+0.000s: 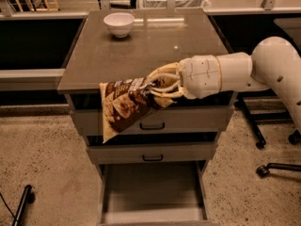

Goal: Pick brown chip bag from bottom drawer and place on counter

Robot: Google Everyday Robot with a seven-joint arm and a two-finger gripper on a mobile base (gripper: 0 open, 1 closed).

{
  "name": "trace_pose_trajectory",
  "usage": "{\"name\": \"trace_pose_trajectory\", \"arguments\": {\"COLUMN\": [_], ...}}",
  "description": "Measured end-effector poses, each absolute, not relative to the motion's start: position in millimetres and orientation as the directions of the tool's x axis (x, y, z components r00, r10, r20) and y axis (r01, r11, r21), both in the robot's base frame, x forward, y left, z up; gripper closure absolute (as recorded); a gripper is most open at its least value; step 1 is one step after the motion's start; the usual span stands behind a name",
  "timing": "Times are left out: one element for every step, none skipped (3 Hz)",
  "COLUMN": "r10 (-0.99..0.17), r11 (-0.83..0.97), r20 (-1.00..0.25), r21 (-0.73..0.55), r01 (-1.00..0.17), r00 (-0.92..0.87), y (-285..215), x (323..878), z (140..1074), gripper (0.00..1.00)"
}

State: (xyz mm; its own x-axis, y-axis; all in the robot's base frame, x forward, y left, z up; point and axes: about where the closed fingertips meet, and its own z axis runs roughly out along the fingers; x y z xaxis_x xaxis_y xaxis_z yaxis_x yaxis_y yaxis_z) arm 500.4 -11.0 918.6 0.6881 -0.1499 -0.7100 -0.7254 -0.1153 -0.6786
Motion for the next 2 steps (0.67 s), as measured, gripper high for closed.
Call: {"name": "trace_pose_trajectory", "arguments": {"r10": [-0.102, -0.06], "r11": [-0.072, -0.015], "r20": [-0.694, -0.683], "r21": [-0.709, -0.728], "r01": [-0.701, -0.685], "r00": [0.713, 0.728], "y": [-6, 8], "x": [521, 547], "z": [944, 966], "gripper": [1.0, 1.0]}}
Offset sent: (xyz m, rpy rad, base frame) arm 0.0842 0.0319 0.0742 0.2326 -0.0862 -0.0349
